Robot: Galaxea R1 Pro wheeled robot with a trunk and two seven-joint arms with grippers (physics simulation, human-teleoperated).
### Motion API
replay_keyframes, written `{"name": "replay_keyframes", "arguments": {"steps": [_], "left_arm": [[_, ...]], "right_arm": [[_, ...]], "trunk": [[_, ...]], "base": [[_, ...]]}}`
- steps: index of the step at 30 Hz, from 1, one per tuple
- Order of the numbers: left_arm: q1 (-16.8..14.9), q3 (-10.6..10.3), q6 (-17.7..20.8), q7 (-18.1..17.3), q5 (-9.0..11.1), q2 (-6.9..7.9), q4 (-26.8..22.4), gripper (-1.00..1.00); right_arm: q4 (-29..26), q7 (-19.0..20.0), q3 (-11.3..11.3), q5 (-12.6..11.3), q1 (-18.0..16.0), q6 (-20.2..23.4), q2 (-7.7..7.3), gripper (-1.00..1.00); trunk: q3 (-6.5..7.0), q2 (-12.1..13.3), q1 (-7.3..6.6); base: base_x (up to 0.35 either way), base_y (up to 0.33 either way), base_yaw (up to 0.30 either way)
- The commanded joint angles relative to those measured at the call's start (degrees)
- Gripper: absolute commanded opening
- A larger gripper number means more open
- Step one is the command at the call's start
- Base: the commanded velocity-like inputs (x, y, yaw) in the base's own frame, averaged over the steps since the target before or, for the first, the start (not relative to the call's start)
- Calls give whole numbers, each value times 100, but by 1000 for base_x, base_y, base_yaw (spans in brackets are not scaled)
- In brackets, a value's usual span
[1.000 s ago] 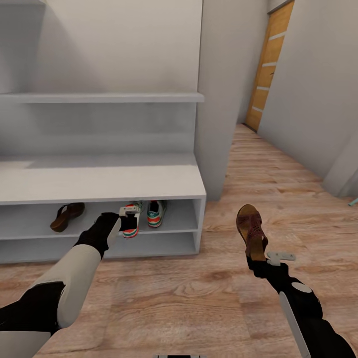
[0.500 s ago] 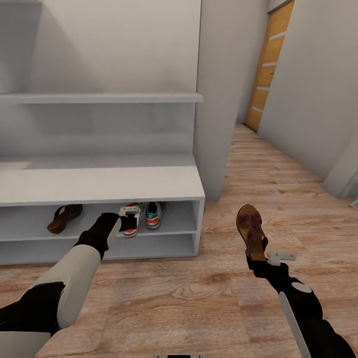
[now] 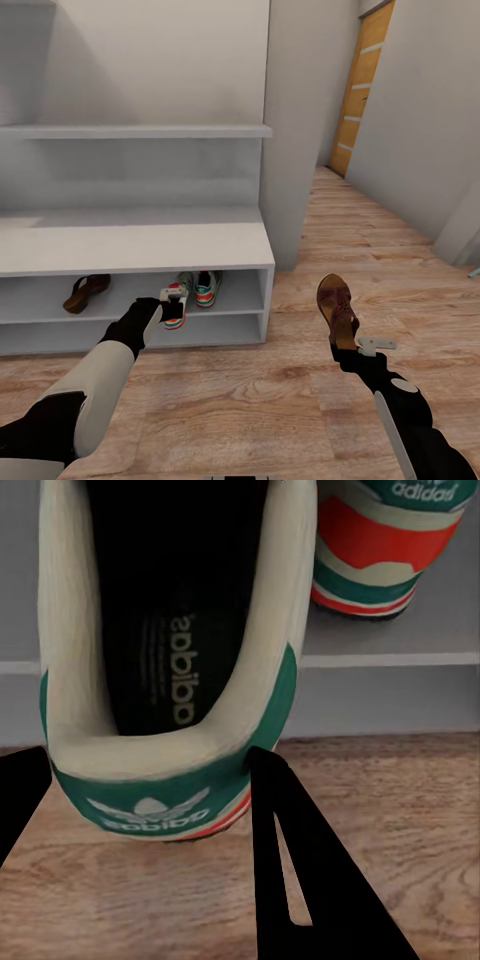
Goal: Pick up the two gym shoes and the two sandals from the corridor floor and place them onto the hallstand (shoe rack) in the corridor, making sure they are on the rack and not on the floor. Arrange them so the two gym shoes are next to each other and the two sandals are next to each other.
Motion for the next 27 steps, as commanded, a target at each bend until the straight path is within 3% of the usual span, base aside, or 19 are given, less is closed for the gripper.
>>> {"name": "replay_keyframes", "arguments": {"steps": [1,27], "left_arm": [[-4,47,30,-35,-54,-8,-10,-100],[1,47,22,-35,-54,-8,-10,-100]], "right_arm": [[-7,-15,-2,-49,-3,27,-1,-100],[-7,-15,-2,-49,-3,27,-1,-100]], "trunk": [[-5,-2,-1],[-5,-2,-1]], "base": [[100,0,0],[71,0,0]]}}
